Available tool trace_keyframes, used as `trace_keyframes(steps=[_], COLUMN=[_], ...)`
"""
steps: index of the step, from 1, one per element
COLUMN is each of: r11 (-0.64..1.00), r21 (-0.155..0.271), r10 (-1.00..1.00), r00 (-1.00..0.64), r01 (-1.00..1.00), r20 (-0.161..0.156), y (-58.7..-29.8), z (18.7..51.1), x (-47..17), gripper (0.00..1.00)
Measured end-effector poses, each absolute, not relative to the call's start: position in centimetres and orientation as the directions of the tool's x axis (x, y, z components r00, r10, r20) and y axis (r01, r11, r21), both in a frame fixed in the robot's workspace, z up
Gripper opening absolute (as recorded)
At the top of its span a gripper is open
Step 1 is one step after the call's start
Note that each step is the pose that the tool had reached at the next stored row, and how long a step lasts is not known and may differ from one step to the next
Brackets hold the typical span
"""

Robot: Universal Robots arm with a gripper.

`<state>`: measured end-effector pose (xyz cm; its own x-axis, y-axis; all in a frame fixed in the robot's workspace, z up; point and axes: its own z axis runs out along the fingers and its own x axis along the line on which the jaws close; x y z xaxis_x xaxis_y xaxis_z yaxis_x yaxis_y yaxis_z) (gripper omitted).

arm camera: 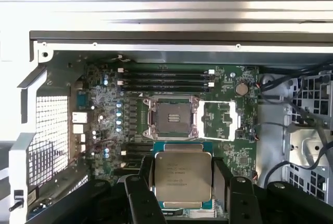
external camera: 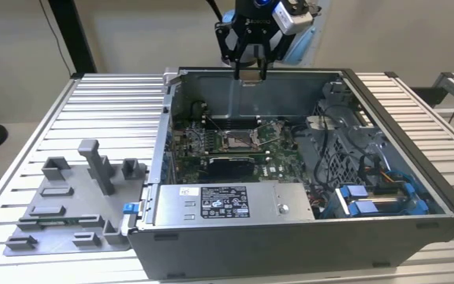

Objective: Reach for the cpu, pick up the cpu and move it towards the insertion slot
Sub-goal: 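Pick up the cpu and move it towards the insertion slot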

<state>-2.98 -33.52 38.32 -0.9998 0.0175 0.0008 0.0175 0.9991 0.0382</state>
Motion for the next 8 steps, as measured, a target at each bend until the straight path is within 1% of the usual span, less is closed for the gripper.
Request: trace_keyframes(steps=[8], r11=[0.999], r21=[0.038], r10=[0.018], r00=[-1.0], r01=[0.018], r20=[0.001], y=[-32.6], z=[38.13], x=[-2.77], gripper=[0.0])
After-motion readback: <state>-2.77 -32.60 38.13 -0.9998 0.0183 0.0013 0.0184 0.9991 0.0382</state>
